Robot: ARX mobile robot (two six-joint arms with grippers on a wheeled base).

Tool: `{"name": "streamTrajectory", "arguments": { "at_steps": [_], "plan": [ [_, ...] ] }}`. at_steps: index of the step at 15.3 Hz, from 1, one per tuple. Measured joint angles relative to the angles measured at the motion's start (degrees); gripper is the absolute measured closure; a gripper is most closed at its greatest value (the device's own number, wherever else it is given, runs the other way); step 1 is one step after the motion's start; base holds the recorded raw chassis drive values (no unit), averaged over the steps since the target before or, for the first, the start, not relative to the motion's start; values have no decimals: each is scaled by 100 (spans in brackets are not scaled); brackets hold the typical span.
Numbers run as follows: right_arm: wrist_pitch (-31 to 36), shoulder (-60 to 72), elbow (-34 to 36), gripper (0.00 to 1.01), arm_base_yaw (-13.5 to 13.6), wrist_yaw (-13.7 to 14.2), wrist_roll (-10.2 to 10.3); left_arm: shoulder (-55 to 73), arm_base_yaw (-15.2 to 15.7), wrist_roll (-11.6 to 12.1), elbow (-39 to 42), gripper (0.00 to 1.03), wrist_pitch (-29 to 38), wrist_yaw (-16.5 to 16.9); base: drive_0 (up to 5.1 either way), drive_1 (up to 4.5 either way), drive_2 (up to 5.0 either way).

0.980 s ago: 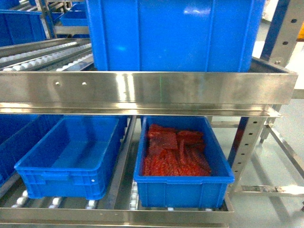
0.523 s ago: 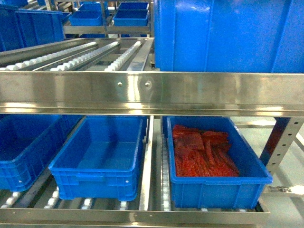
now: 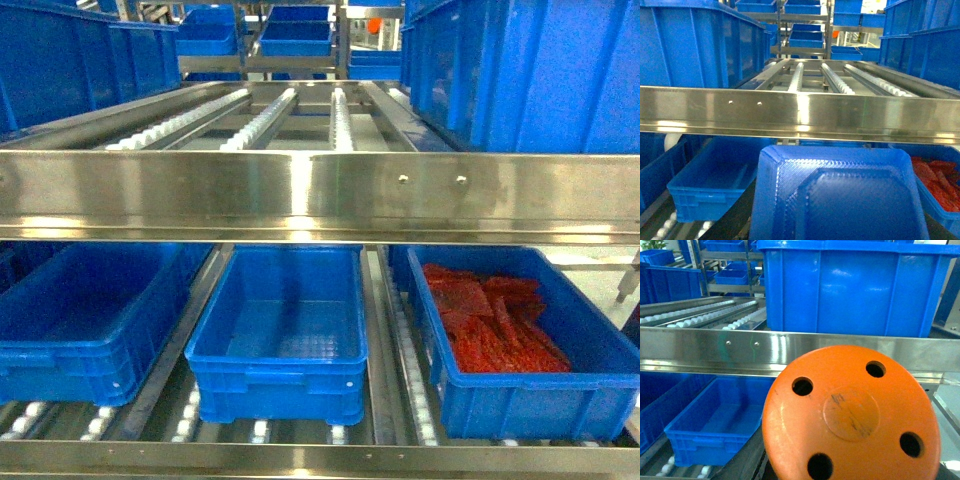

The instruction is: Sort blue parts and orange caps into right shelf containers

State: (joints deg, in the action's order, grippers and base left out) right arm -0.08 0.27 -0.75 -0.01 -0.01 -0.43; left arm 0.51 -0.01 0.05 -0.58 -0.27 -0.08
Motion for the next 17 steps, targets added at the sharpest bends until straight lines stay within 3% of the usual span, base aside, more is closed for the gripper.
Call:
{"name": "streamTrajectory", "arguments": {
  "at_steps": [17],
  "plan": [
    [-26,0,0,57,0,0,0,0,0,0,-2,59,-11,7,-485,322,173]
  ]
}}
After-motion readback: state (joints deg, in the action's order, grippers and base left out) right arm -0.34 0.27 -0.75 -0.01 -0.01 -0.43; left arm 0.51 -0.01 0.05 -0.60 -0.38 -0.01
